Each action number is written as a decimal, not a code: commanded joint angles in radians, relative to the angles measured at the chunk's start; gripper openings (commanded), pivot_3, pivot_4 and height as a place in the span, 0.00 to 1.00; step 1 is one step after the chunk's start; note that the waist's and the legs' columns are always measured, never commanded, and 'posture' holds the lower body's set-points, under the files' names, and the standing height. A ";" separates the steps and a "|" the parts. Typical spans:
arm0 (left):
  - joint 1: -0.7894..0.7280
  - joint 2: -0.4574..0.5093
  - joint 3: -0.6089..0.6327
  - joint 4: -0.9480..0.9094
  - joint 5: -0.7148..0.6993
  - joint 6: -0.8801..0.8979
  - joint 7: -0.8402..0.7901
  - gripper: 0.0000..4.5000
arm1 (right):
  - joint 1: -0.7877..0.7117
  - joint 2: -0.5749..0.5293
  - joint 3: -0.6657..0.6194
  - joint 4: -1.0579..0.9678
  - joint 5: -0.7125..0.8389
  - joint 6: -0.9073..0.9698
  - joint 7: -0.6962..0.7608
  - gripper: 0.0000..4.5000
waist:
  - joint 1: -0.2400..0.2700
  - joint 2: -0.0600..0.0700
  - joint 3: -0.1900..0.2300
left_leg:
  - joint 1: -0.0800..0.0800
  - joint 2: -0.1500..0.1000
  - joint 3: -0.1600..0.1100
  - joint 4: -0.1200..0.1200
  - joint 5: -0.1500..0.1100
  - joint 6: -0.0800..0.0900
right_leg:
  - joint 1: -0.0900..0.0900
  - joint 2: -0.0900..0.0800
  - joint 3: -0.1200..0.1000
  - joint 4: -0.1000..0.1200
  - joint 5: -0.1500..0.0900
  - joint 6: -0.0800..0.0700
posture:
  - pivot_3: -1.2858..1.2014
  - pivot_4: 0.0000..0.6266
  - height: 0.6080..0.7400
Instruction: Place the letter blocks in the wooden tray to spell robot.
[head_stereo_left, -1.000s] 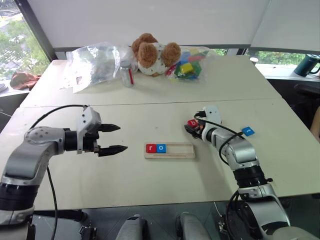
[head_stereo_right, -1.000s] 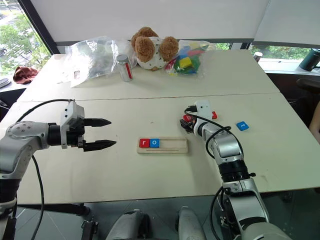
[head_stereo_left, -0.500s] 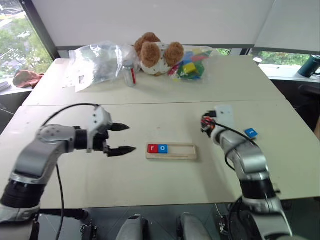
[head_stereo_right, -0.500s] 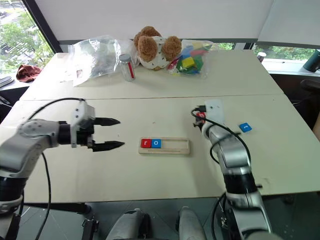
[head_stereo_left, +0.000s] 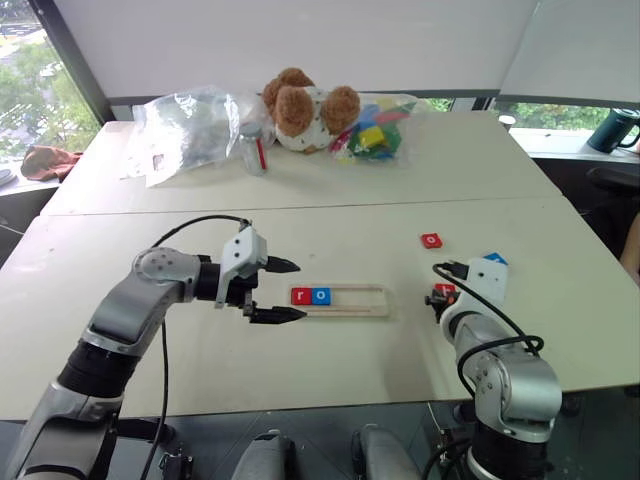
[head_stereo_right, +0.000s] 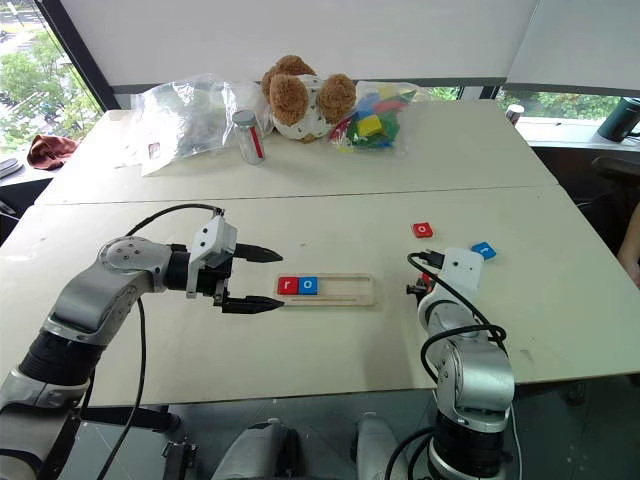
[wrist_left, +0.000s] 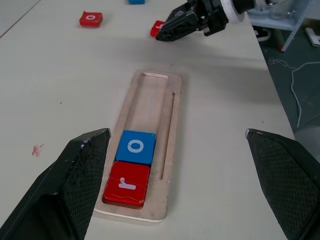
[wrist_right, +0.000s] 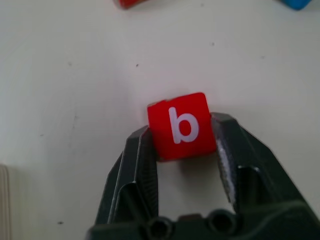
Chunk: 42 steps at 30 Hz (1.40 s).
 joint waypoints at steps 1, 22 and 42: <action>-0.003 0.007 0.016 -0.003 0.009 -0.021 0.005 1.00 | -0.004 0.005 -0.005 0.002 0.002 -0.018 0.006 0.82 | 0.000 0.000 0.000 | 0.000 0.000 0.000 0.000 0.000 0.000 | 0.000 0.000 0.000 0.000 0.000 0.000 | 0.52 0.24 1.00; -0.068 0.108 0.048 0.022 -0.024 -0.017 -0.136 1.00 | -0.132 -0.893 0.124 0.774 0.216 -0.999 1.307 0.98 | -0.003 0.000 0.001 | 0.001 0.001 0.003 0.001 -0.004 0.006 | 0.004 0.000 0.000 -0.006 0.000 0.001 | 0.52 0.24 1.00; 0.029 0.123 0.096 -0.035 -0.025 0.038 -0.023 1.00 | -0.221 -0.829 0.204 1.019 0.177 -1.185 1.387 0.32 | 0.005 0.000 0.001 | 0.001 0.001 0.002 0.001 -0.003 0.004 | 0.004 -0.003 0.001 -0.005 0.000 0.001 | 0.52 0.24 1.00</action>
